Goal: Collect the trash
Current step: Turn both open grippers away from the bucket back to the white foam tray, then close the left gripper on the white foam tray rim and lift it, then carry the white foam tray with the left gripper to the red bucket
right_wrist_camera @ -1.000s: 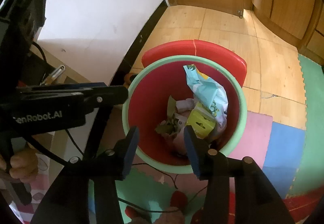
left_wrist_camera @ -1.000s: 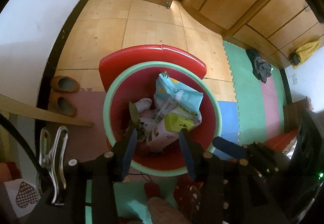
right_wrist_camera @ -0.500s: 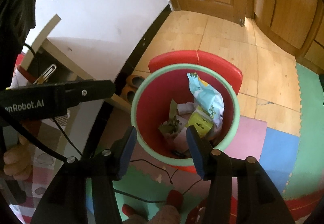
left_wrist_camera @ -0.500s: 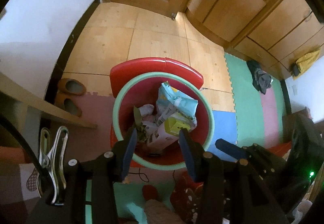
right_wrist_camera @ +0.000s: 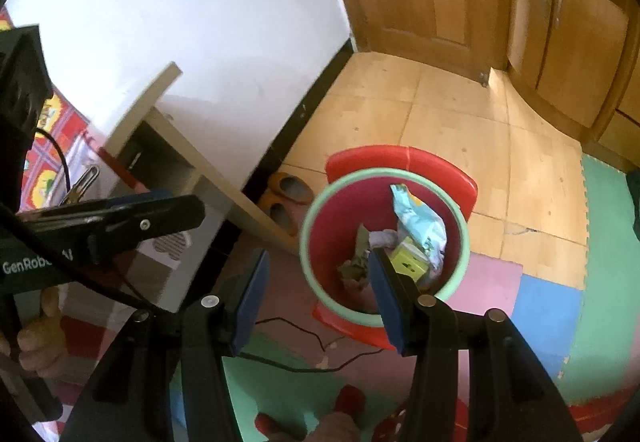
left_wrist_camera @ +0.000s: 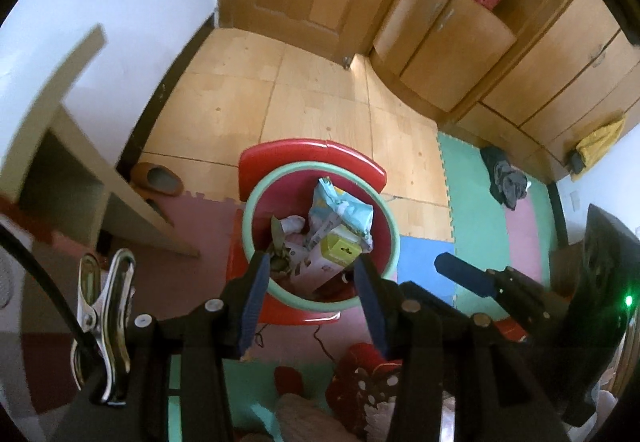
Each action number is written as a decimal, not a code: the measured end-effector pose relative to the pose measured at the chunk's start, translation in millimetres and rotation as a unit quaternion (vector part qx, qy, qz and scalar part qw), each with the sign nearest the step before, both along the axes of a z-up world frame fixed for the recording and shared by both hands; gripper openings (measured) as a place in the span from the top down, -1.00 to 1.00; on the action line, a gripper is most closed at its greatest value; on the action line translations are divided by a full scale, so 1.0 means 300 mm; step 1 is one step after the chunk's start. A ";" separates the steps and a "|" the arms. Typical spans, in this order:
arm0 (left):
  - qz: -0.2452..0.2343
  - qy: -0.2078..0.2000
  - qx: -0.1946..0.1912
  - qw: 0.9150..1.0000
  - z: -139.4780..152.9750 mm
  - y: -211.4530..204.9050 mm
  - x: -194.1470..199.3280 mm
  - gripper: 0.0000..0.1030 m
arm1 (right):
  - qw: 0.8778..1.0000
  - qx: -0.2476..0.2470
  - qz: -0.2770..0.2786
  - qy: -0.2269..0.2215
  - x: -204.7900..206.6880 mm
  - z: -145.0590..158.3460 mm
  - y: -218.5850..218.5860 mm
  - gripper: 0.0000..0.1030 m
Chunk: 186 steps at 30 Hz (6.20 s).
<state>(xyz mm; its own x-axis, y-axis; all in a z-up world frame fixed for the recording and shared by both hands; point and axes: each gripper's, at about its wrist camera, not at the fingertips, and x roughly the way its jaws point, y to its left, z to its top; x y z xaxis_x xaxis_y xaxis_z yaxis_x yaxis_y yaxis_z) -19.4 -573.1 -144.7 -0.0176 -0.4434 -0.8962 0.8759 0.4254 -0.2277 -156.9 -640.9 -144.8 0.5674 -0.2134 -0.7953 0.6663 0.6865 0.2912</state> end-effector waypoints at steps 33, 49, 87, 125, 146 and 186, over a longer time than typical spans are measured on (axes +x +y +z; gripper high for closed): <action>0.231 -0.048 -0.063 0.970 0.436 0.958 0.199 0.10 | 0.961 -0.033 0.269 -0.062 0.328 0.375 0.743 -0.01; 0.386 -0.068 -0.056 0.918 0.523 1.686 0.216 0.10 | 0.918 0.000 0.387 -0.082 0.546 0.443 1.245 -0.01; 0.589 0.054 -0.014 0.806 0.146 2.200 0.360 0.05 | 0.827 -0.001 0.561 0.044 1.095 0.316 1.744 -0.01; 0.601 0.046 -0.020 0.798 0.190 2.219 0.323 -0.09 | 0.883 0.073 0.464 0.014 0.968 0.342 1.636 0.72; 0.502 -0.036 -0.041 0.863 0.336 2.078 0.301 0.34 | 0.920 0.037 0.389 -0.039 0.805 0.451 1.514 0.71; 0.245 -0.043 -0.051 0.967 0.409 1.375 0.203 0.34 | 0.988 0.027 0.139 -0.055 0.359 0.494 0.878 0.71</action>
